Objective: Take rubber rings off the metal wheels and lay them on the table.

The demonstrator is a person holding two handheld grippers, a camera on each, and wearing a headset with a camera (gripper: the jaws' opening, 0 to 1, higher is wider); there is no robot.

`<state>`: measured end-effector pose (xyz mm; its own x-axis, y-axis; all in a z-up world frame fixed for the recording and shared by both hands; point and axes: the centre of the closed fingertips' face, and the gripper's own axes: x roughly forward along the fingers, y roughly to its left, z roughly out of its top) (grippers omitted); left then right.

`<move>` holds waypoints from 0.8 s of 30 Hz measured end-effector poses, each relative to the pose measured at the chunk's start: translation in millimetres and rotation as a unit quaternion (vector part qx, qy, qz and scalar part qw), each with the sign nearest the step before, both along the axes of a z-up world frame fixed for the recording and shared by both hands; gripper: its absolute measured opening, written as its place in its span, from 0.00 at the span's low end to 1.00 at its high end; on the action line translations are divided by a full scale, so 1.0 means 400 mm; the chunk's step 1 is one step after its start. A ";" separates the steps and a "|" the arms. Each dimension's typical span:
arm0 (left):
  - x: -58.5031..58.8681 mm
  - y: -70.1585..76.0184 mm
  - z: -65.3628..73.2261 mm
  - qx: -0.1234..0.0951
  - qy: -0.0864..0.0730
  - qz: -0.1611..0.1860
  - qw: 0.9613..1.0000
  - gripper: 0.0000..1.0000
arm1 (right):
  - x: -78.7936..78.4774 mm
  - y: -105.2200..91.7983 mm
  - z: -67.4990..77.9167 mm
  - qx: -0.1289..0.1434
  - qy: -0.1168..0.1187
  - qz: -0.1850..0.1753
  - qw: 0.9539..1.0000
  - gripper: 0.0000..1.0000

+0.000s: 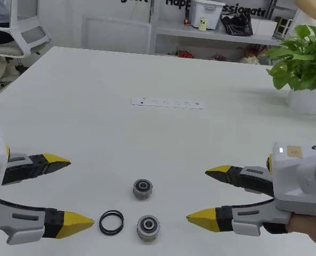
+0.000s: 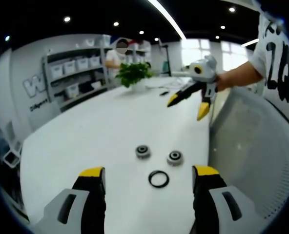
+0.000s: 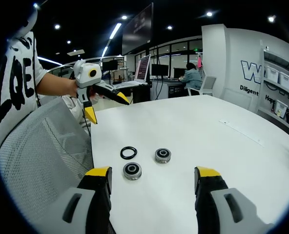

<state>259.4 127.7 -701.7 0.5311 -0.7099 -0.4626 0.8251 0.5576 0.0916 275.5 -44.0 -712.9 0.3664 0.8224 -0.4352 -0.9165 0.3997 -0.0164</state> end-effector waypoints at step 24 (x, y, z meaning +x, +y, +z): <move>-0.014 0.017 -0.007 -0.001 0.005 0.008 1.000 0.75 | -0.020 -0.021 -0.003 -0.012 -0.013 -0.007 1.000 0.76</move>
<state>253.8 134.6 -704.7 0.5383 -0.7022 -0.4659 0.8164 0.5716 0.0818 267.4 -52.3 -714.2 0.3896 0.8069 -0.4441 -0.9099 0.4119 -0.0498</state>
